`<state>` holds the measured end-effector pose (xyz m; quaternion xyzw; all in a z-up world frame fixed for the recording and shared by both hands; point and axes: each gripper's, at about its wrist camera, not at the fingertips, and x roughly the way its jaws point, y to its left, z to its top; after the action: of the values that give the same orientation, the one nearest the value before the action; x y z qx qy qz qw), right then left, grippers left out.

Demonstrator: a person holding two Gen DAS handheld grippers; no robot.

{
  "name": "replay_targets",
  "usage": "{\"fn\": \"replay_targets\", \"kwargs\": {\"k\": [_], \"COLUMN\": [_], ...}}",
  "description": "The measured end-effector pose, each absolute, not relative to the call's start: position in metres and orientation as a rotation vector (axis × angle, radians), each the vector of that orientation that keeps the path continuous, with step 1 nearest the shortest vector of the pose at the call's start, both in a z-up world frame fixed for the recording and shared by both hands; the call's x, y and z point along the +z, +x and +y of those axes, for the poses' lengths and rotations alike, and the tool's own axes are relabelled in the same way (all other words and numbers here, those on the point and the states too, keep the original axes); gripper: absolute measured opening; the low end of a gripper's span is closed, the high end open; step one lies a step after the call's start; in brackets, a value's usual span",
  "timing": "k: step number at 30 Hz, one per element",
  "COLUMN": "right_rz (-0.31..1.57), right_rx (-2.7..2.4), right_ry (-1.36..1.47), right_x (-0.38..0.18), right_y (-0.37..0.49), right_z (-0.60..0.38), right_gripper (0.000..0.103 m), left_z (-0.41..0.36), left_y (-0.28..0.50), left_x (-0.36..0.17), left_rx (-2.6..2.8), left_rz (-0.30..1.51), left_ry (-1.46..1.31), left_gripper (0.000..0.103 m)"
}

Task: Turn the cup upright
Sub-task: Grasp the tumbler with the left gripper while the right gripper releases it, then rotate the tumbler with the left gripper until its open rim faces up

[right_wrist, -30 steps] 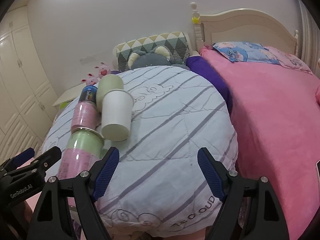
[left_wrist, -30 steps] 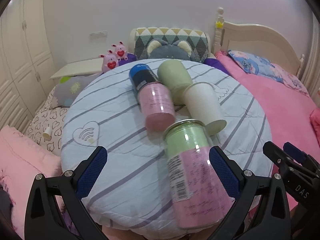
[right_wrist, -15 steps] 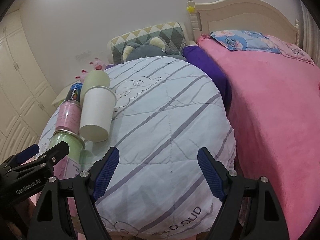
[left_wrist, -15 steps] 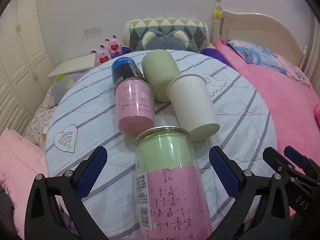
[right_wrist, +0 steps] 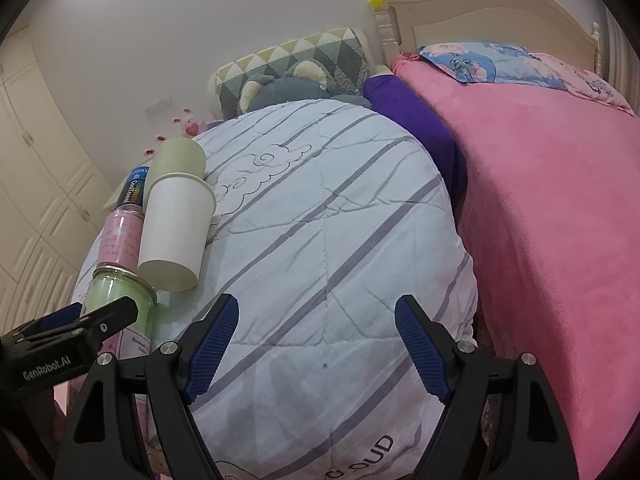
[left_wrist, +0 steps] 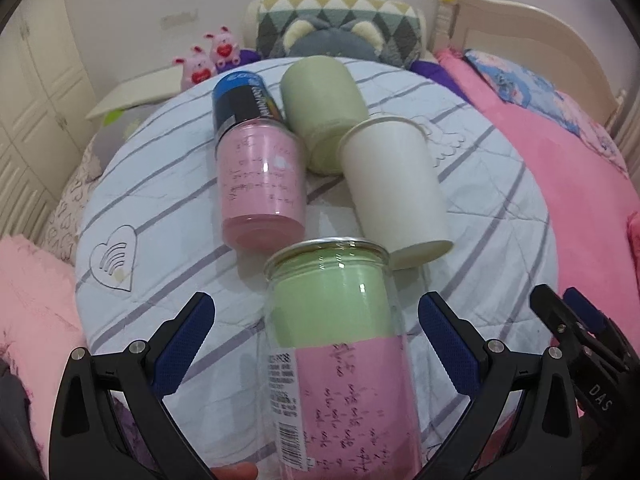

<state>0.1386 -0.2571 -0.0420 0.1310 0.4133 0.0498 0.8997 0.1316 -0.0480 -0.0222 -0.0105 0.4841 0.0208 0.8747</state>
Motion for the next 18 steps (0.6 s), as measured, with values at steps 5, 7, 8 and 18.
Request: {"fn": "replay_targets", "kwargs": {"k": [5,7,8,18], "right_rz": [0.862,0.864,0.865,0.862], "right_rx": [0.110,0.113,0.113,0.132], "right_ry": [0.287,0.287,0.288,0.291], "right_x": [-0.041,-0.041,-0.040,-0.038], "right_y": [0.144,0.146,0.147,0.151], "right_z": [-0.259,-0.260,-0.259,-0.258], "right_gripper": [0.082,0.082,0.082,0.082], "left_z": [-0.048,-0.049,-0.049,-0.043], "left_y": [0.140,0.144,0.146,0.134], "left_x": [-0.031,-0.036,-0.036,-0.011], "left_rx": [0.028,-0.002,-0.001,0.006], "left_rz": [1.095,1.129,1.134,1.029], "left_ry": [-0.025,-0.039,-0.039,-0.038], "left_gripper": [0.092,0.077,0.077,0.076]}}
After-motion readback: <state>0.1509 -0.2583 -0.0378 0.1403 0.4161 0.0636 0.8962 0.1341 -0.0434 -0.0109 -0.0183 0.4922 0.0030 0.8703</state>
